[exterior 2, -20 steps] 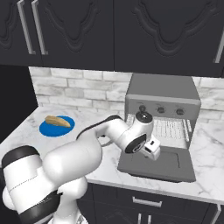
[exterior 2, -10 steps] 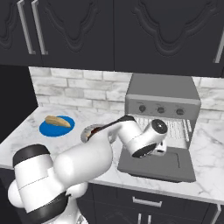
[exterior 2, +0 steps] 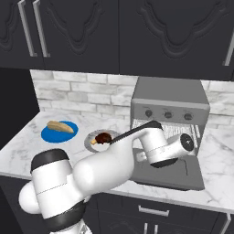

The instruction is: Open the toaster oven door. Place the baguette on the bottom rack in the toaster oven and place the steak on the top rack.

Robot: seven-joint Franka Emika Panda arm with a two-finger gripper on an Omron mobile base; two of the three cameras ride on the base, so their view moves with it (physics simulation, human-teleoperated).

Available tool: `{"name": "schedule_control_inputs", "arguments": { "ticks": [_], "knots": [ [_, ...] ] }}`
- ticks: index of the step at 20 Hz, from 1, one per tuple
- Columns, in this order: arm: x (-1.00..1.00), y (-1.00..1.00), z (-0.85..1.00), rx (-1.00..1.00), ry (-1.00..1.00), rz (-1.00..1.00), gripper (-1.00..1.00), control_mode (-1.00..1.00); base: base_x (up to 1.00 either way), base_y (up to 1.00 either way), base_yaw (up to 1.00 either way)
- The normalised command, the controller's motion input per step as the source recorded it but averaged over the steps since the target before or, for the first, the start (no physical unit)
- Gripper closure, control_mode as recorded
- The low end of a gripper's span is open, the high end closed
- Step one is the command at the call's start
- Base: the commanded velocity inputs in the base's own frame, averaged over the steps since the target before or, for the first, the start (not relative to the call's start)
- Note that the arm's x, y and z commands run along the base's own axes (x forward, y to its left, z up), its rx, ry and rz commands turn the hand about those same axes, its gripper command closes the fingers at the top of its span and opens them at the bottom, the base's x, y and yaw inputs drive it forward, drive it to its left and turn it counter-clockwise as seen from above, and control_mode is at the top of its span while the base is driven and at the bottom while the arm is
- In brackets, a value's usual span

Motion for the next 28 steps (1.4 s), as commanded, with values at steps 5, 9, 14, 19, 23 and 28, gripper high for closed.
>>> {"name": "schedule_control_inputs", "arguments": {
  "ticks": [5,9,14,19,23,28],
  "knots": [
    [0.07,-0.03,0.04,0.0,-0.1,0.19,-1.0,-1.0,0.0,0.0,0.0],
    [0.0,0.01,0.0,0.0,-0.12,0.12,-1.0,-1.0,0.0,0.0,0.0],
    [0.04,0.0,0.01,0.0,-0.14,0.09,-1.0,-1.0,0.0,0.0,0.0],
    [0.03,0.01,0.05,0.02,-0.01,-0.02,-1.0,-1.0,0.0,0.0,0.0],
    [0.19,0.08,0.0,0.02,0.0,-0.12,-1.0,-1.0,0.0,0.0,0.0],
    [0.3,0.06,-0.02,0.16,-0.02,-0.1,-1.0,-1.0,0.0,0.0,0.0]
  ]
}}
